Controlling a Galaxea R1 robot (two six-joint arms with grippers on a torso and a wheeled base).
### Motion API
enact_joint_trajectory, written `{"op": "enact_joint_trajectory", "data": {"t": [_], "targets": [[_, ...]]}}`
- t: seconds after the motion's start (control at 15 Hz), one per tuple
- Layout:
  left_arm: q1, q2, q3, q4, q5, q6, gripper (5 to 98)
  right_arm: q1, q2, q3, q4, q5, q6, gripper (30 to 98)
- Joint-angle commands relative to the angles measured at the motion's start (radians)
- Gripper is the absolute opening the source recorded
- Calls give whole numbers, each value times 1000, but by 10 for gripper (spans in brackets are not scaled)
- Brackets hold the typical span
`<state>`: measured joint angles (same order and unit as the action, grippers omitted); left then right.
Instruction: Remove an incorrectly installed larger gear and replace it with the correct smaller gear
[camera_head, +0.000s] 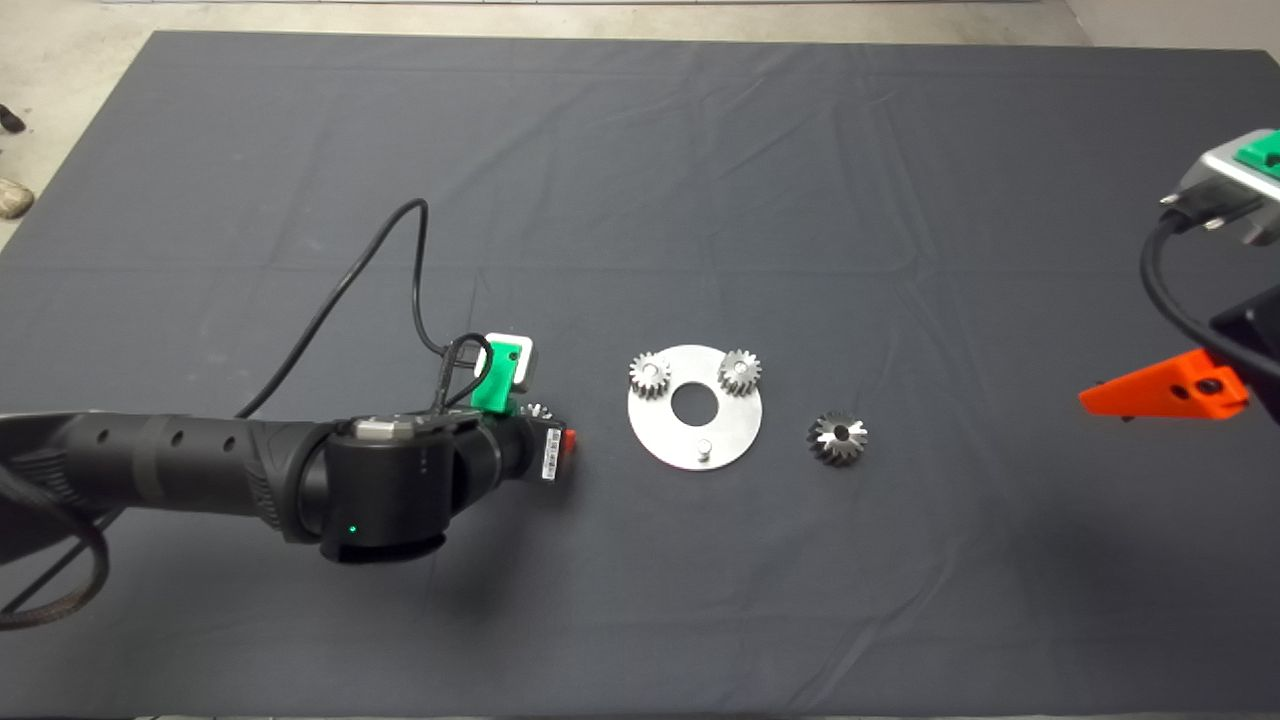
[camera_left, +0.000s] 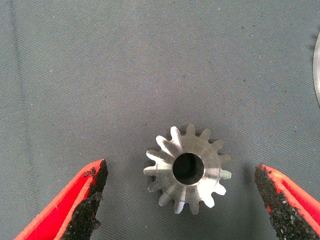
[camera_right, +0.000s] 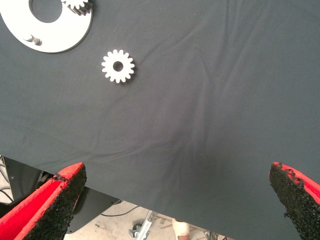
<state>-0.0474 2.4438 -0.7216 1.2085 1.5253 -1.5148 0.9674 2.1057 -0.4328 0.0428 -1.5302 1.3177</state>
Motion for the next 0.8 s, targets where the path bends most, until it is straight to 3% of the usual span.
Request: {"op": "enact_joint_trajectory", "data": {"t": [0.0,0.73], "targets": [[-9,18,-31,19,39,34,748,22,3,7,31,-45,8,968],[-9,22,-25,16,39,45,617,20,-3,8,31,-47,9,968]]}}
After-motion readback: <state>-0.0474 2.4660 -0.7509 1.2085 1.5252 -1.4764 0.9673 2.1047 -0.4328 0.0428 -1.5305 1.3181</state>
